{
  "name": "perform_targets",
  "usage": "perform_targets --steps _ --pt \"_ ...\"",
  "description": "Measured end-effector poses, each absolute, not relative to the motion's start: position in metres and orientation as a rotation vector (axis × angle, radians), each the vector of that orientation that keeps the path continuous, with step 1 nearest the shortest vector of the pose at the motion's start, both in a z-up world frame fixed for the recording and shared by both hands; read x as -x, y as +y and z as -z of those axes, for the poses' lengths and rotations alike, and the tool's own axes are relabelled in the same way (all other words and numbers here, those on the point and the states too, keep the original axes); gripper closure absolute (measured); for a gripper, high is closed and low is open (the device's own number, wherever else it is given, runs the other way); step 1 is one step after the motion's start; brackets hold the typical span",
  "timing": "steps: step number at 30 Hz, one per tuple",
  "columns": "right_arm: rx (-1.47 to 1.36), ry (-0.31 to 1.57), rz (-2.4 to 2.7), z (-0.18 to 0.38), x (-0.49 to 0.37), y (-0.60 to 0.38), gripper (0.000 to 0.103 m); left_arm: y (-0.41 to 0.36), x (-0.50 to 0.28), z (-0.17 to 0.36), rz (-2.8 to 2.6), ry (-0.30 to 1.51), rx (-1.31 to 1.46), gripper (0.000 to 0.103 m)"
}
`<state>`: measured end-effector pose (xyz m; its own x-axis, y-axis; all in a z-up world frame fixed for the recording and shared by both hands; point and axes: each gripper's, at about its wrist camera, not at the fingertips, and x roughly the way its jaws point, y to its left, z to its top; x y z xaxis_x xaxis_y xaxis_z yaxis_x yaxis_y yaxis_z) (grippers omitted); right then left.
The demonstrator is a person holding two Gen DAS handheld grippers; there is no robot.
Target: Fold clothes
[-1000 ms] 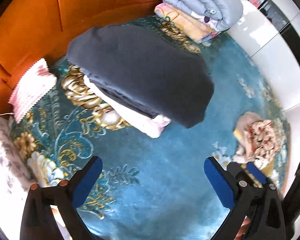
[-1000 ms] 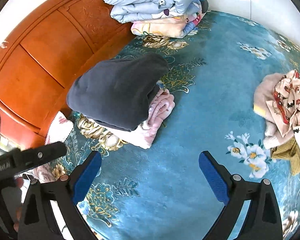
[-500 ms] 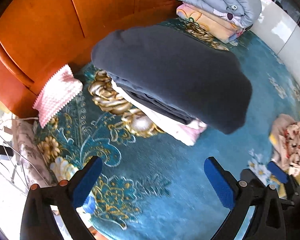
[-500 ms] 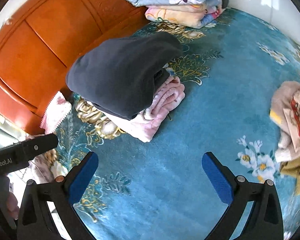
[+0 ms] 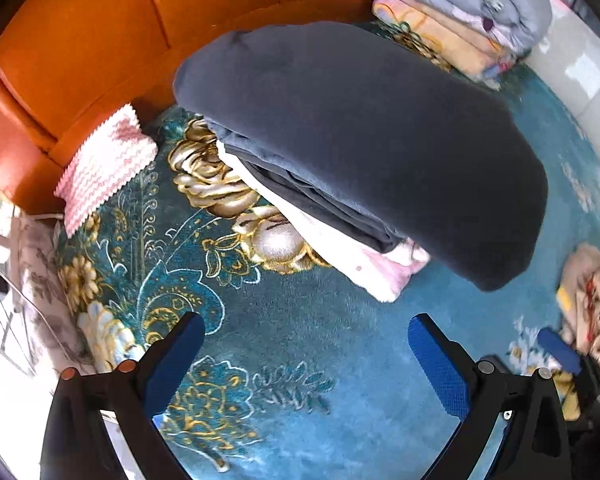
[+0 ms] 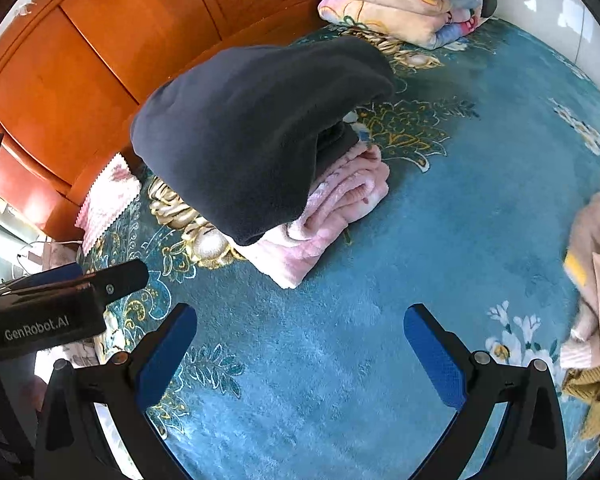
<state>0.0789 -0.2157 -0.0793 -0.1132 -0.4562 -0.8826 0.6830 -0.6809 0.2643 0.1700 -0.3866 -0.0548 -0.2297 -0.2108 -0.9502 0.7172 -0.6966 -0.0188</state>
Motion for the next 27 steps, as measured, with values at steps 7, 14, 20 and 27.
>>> perform_targets --steps 7,14,20,27 --pt "-1.386 0.271 1.869 0.084 -0.078 -0.219 0.000 -0.387 -0.166 0.061 1.983 0.572 -1.422 0.000" --pt "-1.388 0.291 1.851 0.087 -0.080 -0.223 0.000 -0.384 -0.162 0.068 1.987 0.539 -1.470 0.000" --pt "-1.385 0.298 1.853 0.087 -0.081 -0.223 0.000 -0.385 -0.160 0.071 1.979 0.551 -1.480 0.000" --pt "-1.386 0.290 1.860 0.086 -0.082 -0.222 0.000 -0.385 -0.161 0.071 2.001 0.576 -1.479 0.000"
